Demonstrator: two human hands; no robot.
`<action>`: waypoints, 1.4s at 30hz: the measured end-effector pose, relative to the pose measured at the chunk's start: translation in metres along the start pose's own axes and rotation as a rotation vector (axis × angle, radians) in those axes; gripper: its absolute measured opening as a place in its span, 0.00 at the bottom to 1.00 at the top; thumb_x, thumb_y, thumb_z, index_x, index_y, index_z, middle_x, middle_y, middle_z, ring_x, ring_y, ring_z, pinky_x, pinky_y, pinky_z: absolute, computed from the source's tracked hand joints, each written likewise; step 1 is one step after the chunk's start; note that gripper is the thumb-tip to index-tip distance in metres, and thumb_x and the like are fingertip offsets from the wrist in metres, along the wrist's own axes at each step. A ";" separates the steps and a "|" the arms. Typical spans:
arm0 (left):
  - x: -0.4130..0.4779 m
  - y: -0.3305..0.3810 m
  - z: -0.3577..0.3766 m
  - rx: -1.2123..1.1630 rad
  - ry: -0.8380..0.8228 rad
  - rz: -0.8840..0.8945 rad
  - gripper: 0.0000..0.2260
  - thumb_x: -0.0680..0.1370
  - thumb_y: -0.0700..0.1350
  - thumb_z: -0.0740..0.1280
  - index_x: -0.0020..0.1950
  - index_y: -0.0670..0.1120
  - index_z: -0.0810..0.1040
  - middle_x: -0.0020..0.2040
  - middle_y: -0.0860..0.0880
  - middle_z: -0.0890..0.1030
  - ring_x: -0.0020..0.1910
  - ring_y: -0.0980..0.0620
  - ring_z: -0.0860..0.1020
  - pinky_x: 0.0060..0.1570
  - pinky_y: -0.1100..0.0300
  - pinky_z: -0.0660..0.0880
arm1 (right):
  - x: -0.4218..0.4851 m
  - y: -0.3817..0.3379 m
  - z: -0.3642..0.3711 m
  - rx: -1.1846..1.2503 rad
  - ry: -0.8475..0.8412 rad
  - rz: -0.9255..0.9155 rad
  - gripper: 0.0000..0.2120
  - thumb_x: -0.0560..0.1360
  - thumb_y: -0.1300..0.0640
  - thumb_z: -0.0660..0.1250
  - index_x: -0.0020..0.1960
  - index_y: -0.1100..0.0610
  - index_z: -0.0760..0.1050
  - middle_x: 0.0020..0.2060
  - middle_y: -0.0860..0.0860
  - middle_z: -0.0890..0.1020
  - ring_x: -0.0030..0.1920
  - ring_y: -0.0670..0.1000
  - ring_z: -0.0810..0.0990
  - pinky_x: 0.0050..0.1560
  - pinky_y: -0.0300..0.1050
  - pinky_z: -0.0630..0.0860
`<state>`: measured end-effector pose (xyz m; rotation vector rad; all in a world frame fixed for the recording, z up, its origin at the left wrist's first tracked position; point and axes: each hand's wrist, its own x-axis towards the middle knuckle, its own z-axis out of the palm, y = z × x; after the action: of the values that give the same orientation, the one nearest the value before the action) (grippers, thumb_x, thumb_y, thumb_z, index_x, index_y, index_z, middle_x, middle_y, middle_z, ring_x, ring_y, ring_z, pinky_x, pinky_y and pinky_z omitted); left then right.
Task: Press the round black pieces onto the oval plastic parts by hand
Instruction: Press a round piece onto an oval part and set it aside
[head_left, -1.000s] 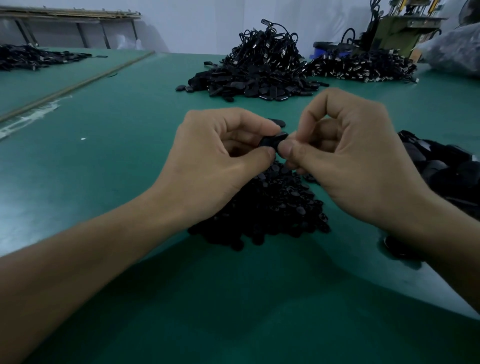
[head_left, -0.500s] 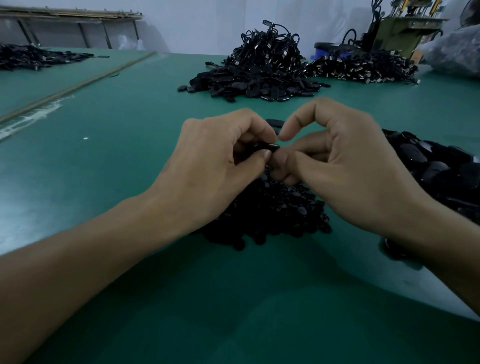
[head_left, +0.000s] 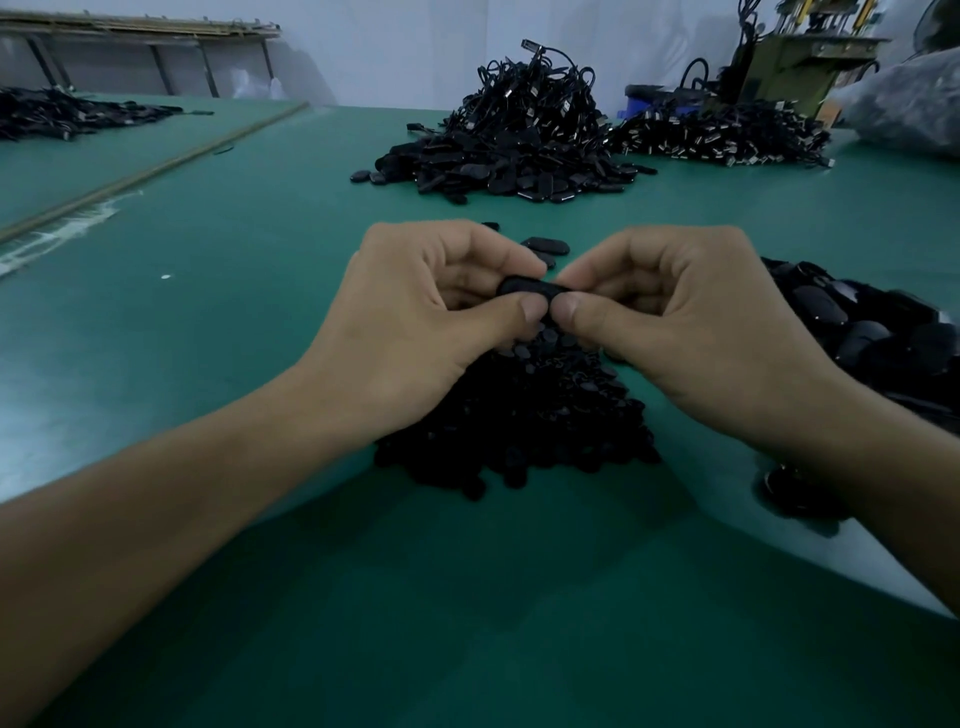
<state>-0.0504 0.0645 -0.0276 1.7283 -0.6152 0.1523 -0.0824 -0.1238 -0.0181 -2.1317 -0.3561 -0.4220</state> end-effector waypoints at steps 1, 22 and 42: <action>0.000 0.000 0.000 -0.015 -0.008 -0.010 0.09 0.73 0.34 0.75 0.47 0.47 0.83 0.38 0.48 0.86 0.37 0.51 0.85 0.43 0.59 0.83 | 0.000 0.000 -0.001 0.001 0.002 0.003 0.02 0.74 0.55 0.74 0.45 0.49 0.82 0.37 0.44 0.86 0.38 0.44 0.85 0.45 0.42 0.82; 0.002 0.007 0.001 0.045 -0.003 -0.048 0.07 0.73 0.33 0.75 0.44 0.45 0.84 0.37 0.43 0.86 0.35 0.50 0.85 0.41 0.58 0.84 | 0.003 0.000 -0.001 -0.039 0.016 0.017 0.04 0.72 0.56 0.75 0.39 0.50 0.82 0.35 0.46 0.86 0.35 0.47 0.84 0.40 0.46 0.82; 0.092 -0.041 -0.027 0.307 -0.027 -0.356 0.05 0.74 0.33 0.74 0.46 0.41 0.84 0.38 0.42 0.86 0.36 0.51 0.86 0.35 0.65 0.80 | 0.011 0.021 -0.039 -0.597 -0.048 0.170 0.07 0.77 0.57 0.66 0.46 0.50 0.83 0.36 0.41 0.80 0.39 0.39 0.78 0.35 0.25 0.71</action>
<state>0.0529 0.0656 -0.0175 2.1113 -0.3039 -0.0298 -0.0706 -0.1662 -0.0083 -2.7304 -0.0724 -0.4127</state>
